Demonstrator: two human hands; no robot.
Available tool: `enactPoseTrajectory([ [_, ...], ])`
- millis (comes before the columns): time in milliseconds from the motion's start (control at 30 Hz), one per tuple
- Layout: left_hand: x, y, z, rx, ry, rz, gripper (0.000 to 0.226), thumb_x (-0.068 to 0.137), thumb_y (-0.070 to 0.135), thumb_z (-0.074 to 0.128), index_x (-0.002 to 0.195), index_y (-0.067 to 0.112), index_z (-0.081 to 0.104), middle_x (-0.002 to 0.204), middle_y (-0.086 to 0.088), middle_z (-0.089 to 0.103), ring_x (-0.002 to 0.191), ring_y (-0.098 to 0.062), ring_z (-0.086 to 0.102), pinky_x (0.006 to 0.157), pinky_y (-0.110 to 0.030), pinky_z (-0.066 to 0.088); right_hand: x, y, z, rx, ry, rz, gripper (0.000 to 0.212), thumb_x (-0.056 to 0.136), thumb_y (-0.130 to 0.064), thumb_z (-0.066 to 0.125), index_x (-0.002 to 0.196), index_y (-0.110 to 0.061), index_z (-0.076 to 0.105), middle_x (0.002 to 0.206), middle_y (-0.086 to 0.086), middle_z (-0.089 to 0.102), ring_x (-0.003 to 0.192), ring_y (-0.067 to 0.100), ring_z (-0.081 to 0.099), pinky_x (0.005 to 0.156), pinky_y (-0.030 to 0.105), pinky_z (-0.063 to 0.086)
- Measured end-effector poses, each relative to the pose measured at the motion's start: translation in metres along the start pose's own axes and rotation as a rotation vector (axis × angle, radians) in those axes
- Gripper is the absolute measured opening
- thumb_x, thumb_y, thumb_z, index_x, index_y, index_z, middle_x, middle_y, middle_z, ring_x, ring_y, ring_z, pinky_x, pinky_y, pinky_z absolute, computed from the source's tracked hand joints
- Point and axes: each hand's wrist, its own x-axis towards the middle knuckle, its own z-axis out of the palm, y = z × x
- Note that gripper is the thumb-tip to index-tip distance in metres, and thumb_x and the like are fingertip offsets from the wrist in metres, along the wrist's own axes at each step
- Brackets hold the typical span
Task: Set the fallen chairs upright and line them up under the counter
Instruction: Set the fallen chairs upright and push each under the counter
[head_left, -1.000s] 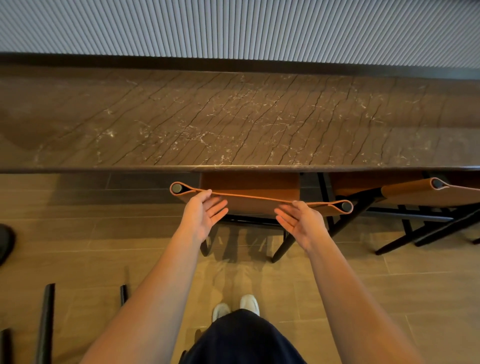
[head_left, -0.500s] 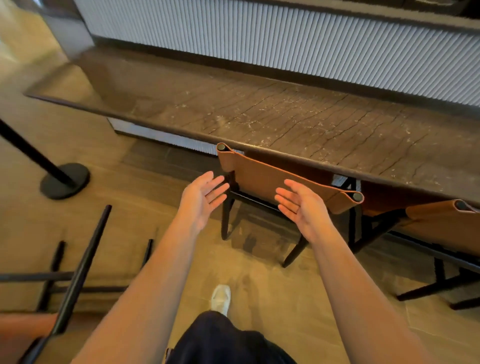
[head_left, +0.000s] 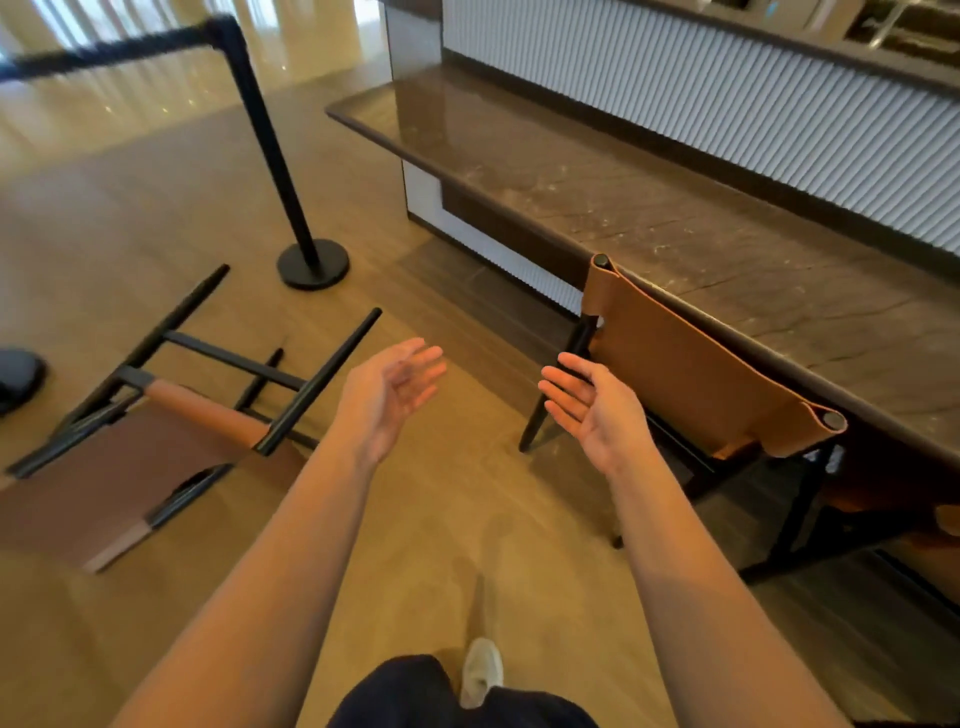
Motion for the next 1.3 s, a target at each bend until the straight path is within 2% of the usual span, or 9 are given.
enactPoseTrajectory([
  [267, -0.072, 0.031, -0.117, -0.098, 0.103, 0.106, 0.022, 0.099, 0.022, 0.045, 0.113, 0.014, 0.06, 0.114, -0.006, 0.069, 0.104, -0.021, 0.066, 0.089, -0.033, 0.049, -0.056, 0.057, 0.094, -0.102, -0.15, 0.01, 0.022, 0.098, -0.025, 0.05, 0.106, -0.017, 0.069, 0.099, 0.005, 0.075, 0.092, 0.018, 0.072, 0.07, 0.028, 0.057],
  [567, -0.167, 0.062, -0.264, -0.057, 0.161, 0.173, 0.029, 0.098, 0.023, 0.045, 0.12, 0.013, 0.059, 0.114, -0.006, 0.07, 0.107, -0.02, 0.066, 0.097, -0.035, 0.047, -0.152, 0.159, 0.209, -0.106, -0.293, 0.041, 0.023, 0.1, -0.023, 0.044, 0.103, -0.018, 0.066, 0.1, 0.006, 0.073, 0.09, 0.017, 0.07, 0.077, 0.03, 0.053],
  [767, -0.222, 0.074, -0.35, -0.068, 0.26, 0.237, 0.028, 0.096, 0.023, 0.048, 0.12, 0.014, 0.06, 0.111, -0.005, 0.072, 0.103, -0.019, 0.068, 0.088, -0.033, 0.05, -0.201, 0.217, 0.275, -0.169, -0.364, 0.057, 0.024, 0.101, -0.022, 0.044, 0.102, -0.016, 0.067, 0.101, 0.008, 0.074, 0.088, 0.018, 0.071, 0.075, 0.03, 0.055],
  [967, -0.245, 0.089, -0.406, -0.083, 0.377, 0.278, 0.025, 0.094, 0.022, 0.05, 0.114, 0.015, 0.064, 0.108, -0.005, 0.073, 0.099, -0.019, 0.069, 0.084, -0.031, 0.05, -0.216, 0.254, 0.334, -0.239, -0.472, 0.084, 0.023, 0.1, -0.023, 0.046, 0.102, -0.017, 0.068, 0.098, 0.006, 0.075, 0.089, 0.018, 0.072, 0.067, 0.026, 0.057],
  [1233, -0.242, 0.13, -0.471, -0.066, 0.509, 0.333, 0.032, 0.095, 0.019, 0.048, 0.121, 0.007, 0.062, 0.112, -0.01, 0.071, 0.104, -0.023, 0.067, 0.088, -0.034, 0.049, -0.196, 0.276, 0.406, -0.359, -0.566, 0.102, 0.023, 0.1, -0.023, 0.046, 0.105, -0.019, 0.068, 0.1, 0.006, 0.075, 0.09, 0.017, 0.072, 0.076, 0.029, 0.057],
  [1300, -0.238, 0.141, -0.493, -0.087, 0.55, 0.352, 0.029, 0.095, 0.019, 0.049, 0.118, 0.008, 0.063, 0.111, -0.011, 0.071, 0.104, -0.025, 0.067, 0.088, -0.035, 0.049, -0.189, 0.282, 0.431, -0.389, -0.582, 0.106, 0.023, 0.1, -0.023, 0.046, 0.107, -0.019, 0.068, 0.1, 0.004, 0.075, 0.091, 0.016, 0.072, 0.075, 0.029, 0.057],
])
